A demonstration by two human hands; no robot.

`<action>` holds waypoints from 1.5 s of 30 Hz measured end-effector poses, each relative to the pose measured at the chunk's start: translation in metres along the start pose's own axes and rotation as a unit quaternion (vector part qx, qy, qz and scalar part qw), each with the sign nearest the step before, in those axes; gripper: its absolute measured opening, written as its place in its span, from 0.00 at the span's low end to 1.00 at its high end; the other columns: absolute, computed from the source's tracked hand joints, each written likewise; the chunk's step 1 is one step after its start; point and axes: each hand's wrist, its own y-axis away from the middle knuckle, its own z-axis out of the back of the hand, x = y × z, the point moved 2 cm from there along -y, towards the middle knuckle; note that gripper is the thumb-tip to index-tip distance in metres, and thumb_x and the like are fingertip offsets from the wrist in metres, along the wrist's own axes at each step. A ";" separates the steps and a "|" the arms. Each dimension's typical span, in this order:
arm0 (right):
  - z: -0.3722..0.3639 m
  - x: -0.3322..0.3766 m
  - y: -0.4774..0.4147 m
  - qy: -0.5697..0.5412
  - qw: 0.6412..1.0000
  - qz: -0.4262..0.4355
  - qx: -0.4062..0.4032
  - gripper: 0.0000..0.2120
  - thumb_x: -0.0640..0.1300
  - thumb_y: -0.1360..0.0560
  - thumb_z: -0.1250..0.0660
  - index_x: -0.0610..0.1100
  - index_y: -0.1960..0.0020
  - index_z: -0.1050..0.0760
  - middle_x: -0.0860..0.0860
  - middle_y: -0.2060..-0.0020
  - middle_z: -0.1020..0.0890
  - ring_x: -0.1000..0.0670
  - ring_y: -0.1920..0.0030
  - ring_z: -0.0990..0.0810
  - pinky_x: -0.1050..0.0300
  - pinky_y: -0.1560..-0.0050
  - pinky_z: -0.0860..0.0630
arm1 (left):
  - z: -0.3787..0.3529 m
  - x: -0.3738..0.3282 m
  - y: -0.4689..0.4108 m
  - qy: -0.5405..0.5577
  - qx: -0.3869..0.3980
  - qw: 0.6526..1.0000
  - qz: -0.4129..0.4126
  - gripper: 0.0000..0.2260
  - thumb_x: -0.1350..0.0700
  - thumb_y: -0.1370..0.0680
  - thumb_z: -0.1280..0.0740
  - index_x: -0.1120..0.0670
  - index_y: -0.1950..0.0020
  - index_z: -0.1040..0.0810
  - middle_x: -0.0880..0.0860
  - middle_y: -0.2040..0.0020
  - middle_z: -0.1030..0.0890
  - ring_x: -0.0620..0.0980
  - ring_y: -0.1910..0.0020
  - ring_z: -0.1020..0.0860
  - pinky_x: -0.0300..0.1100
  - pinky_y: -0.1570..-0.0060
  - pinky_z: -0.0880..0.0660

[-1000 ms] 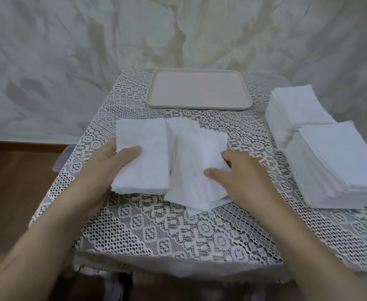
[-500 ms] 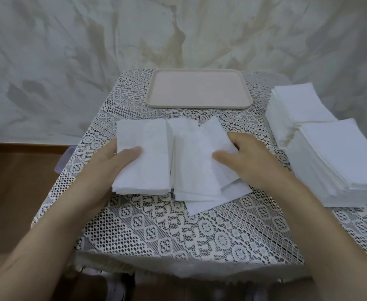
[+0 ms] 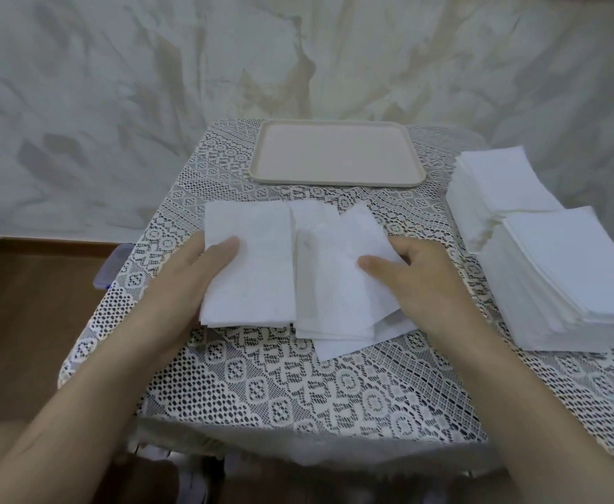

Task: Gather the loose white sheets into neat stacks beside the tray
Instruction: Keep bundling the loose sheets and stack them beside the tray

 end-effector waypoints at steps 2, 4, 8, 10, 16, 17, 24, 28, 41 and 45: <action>0.004 0.004 -0.002 -0.034 0.999 0.017 -0.010 0.06 0.43 0.20 0.30 0.42 0.50 0.16 0.48 0.54 0.13 0.46 0.54 0.14 0.51 0.57 0.18 | 0.000 0.001 0.001 -0.004 -0.009 1.000 -0.009 0.11 0.49 0.15 0.36 0.46 0.34 0.21 0.48 0.41 0.13 0.50 0.43 0.14 0.51 0.45 0.20; 0.007 0.011 -0.003 -0.102 0.994 0.025 0.001 0.05 0.41 0.20 0.30 0.43 0.50 0.16 0.48 0.54 0.12 0.46 0.53 0.13 0.49 0.51 0.18 | -0.001 0.002 0.002 -0.004 -0.017 1.000 -0.017 0.12 0.49 0.15 0.36 0.46 0.33 0.21 0.49 0.41 0.13 0.51 0.44 0.14 0.52 0.45 0.19; 0.003 0.029 -0.001 -0.177 0.982 0.042 0.049 0.05 0.39 0.21 0.31 0.42 0.51 0.15 0.46 0.55 0.11 0.48 0.57 0.13 0.55 0.60 0.17 | -0.006 0.005 0.005 0.006 -0.008 1.000 -0.019 0.14 0.49 0.16 0.35 0.47 0.31 0.23 0.51 0.40 0.13 0.54 0.42 0.14 0.57 0.44 0.18; -0.007 0.033 0.001 -0.135 0.988 0.059 0.051 0.05 0.40 0.21 0.30 0.42 0.51 0.15 0.47 0.56 0.12 0.48 0.59 0.13 0.55 0.61 0.18 | -0.009 0.006 0.006 0.011 0.004 1.000 -0.020 0.17 0.48 0.18 0.34 0.49 0.29 0.23 0.52 0.40 0.13 0.55 0.42 0.14 0.57 0.44 0.18; -0.033 0.034 0.000 -0.023 0.991 0.130 0.019 0.13 0.44 0.23 0.27 0.33 0.55 0.20 0.36 0.59 0.18 0.50 0.65 0.24 0.55 0.64 0.31 | -0.010 0.007 0.006 0.026 0.028 0.999 -0.015 0.22 0.44 0.21 0.35 0.51 0.29 0.23 0.51 0.38 0.14 0.52 0.39 0.15 0.54 0.39 0.21; -0.036 0.034 0.000 -0.011 0.990 0.137 0.016 0.16 0.48 0.24 0.27 0.33 0.56 0.21 0.36 0.60 0.19 0.50 0.65 0.25 0.54 0.63 0.32 | -0.009 0.007 0.006 0.024 0.030 0.999 -0.016 0.23 0.44 0.21 0.34 0.51 0.28 0.24 0.51 0.38 0.14 0.52 0.39 0.15 0.54 0.39 0.21; -0.050 0.030 0.001 -0.039 0.992 0.123 -0.009 0.13 0.44 0.22 0.28 0.39 0.62 0.23 0.50 0.70 0.20 0.52 0.67 0.25 0.55 0.64 0.31 | -0.008 0.009 0.005 0.027 0.058 0.998 -0.019 0.25 0.49 0.22 0.29 0.51 0.26 0.26 0.52 0.39 0.13 0.54 0.41 0.14 0.45 0.50 0.16; -0.051 0.029 -0.001 -0.085 0.991 0.106 -0.013 0.10 0.44 0.23 0.27 0.37 0.57 0.19 0.40 0.60 0.15 0.47 0.62 0.20 0.51 0.60 0.26 | -0.007 0.011 0.004 0.032 0.066 0.997 -0.016 0.26 0.49 0.23 0.28 0.51 0.26 0.26 0.53 0.37 0.14 0.54 0.40 0.15 0.47 0.46 0.16; -0.027 0.032 0.009 0.170 0.977 0.131 -0.014 0.07 0.48 0.21 0.31 0.48 0.55 0.27 0.50 0.66 0.17 0.48 0.63 0.20 0.53 0.64 0.27 | -0.004 0.012 0.003 0.060 0.048 0.997 -0.015 0.23 0.50 0.24 0.31 0.50 0.28 0.24 0.51 0.41 0.13 0.53 0.43 0.14 0.46 0.50 0.15; -0.037 0.033 0.017 0.008 0.997 0.054 0.051 0.06 0.46 0.20 0.30 0.45 0.53 0.25 0.50 0.60 0.13 0.51 0.63 0.14 0.52 0.69 0.18 | -0.004 0.012 0.003 0.063 0.052 0.997 -0.017 0.24 0.50 0.24 0.30 0.49 0.28 0.25 0.52 0.40 0.13 0.54 0.42 0.14 0.46 0.51 0.15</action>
